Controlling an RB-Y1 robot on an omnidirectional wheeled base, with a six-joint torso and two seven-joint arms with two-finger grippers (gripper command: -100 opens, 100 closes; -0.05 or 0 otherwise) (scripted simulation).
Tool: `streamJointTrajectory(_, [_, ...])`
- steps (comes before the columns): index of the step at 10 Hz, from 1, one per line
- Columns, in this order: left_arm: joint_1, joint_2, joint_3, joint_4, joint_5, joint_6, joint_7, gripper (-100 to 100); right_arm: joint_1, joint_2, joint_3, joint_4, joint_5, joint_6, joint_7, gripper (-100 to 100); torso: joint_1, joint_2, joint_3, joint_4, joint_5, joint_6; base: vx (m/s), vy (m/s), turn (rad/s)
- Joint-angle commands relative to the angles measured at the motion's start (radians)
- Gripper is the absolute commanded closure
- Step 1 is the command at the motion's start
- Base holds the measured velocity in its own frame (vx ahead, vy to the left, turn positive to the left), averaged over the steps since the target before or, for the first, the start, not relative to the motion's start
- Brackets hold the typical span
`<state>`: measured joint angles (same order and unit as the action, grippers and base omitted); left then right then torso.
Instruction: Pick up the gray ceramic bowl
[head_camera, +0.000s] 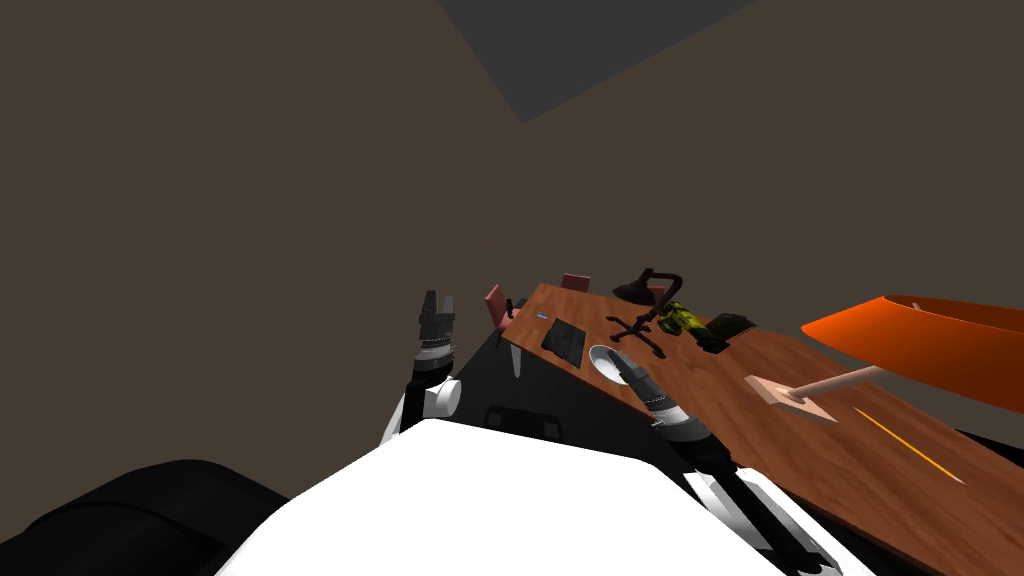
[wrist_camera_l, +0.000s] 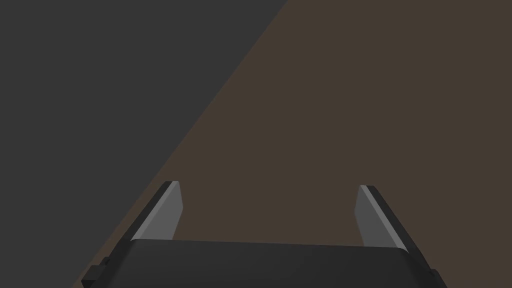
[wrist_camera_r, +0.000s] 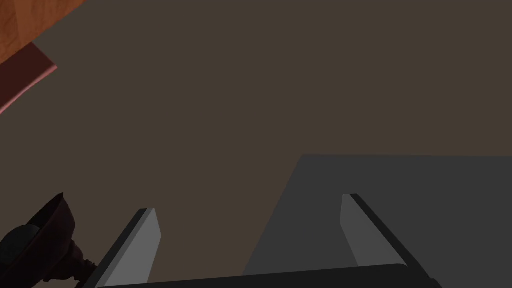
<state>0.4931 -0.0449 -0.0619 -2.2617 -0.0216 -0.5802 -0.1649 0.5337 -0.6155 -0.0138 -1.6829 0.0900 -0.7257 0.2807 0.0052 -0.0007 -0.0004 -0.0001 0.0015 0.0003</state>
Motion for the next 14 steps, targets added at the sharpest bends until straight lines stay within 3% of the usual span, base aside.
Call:
streamJointTrajectory(1, [0.000,0.000,0.000,0.000,0.000,0.000,0.000,0,0.003,-0.044,0.010,0.050,0.020,0.006,0.015,-100,0.000,0.000,0.000,0.000,0.000,0.000,0.018,0.101,0.079])
streamJointTrajectory(4, [0.000,0.000,0.000,0.000,0.000,0.000,0.000,0,0.005,-0.081,0.021,0.137,0.039,0.010,0.030,-100,0.000,-0.001,-0.001,0.000,0.000,0.000,0.033,0.085,0.080])
streamJointTrajectory(6, [0.000,0.000,0.000,0.000,0.000,0.000,0.000,0,0.009,-0.151,0.045,0.227,0.078,0.020,0.060,-100,0.000,-0.001,-0.001,0.000,0.000,0.000,0.047,0.119,0.151])
streamJointTrajectory(7, [0.000,0.000,0.000,0.000,0.000,0.000,0.000,0,0.009,-0.152,0.045,0.259,0.078,0.020,0.060,-100,0.003,-0.002,-0.001,0.000,0.001,-0.001,0.037,0.115,0.047])
streamJointTrajectory(8, [0.000,0.000,0.000,0.000,0.000,0.000,0.000,0,0.010,-0.187,0.058,0.291,0.098,0.027,0.075,-100,0.002,-0.001,-0.001,0.000,0.001,0.000,0.024,0.106,0.110])
streamJointTrajectory(10, [0.000,0.000,0.000,0.000,0.000,0.000,0.000,0,0.010,-0.187,0.058,0.320,0.098,0.027,0.075,-100,0.000,0.000,0.000,0.000,0.000,0.000,0.015,0.047,0.024])
streamJointTrajectory(11, [0.000,0.000,0.000,0.000,0.000,0.000,0.000,0,0.011,-0.221,0.072,0.358,0.118,0.035,0.091,-100,-0.003,0.001,0.001,0.000,-0.001,0.000,0.033,0.053,0.133])
streamJointTrajectory(13, [0.000,0.000,0.000,0.000,0.000,0.000,0.000,0,0.011,-0.221,0.072,0.379,0.118,0.035,0.091,-100,-0.002,0.000,0.000,0.000,0.000,0.000,0.021,0.040,0.030])
streamJointTrajectory(14, [0.000,0.000,0.000,0.000,0.000,0.000,0.000,0,0.012,-0.255,0.085,0.415,0.137,0.044,0.106,-100,-0.003,0.001,0.001,0.000,-0.001,0.000,0.023,0.070,0.107])
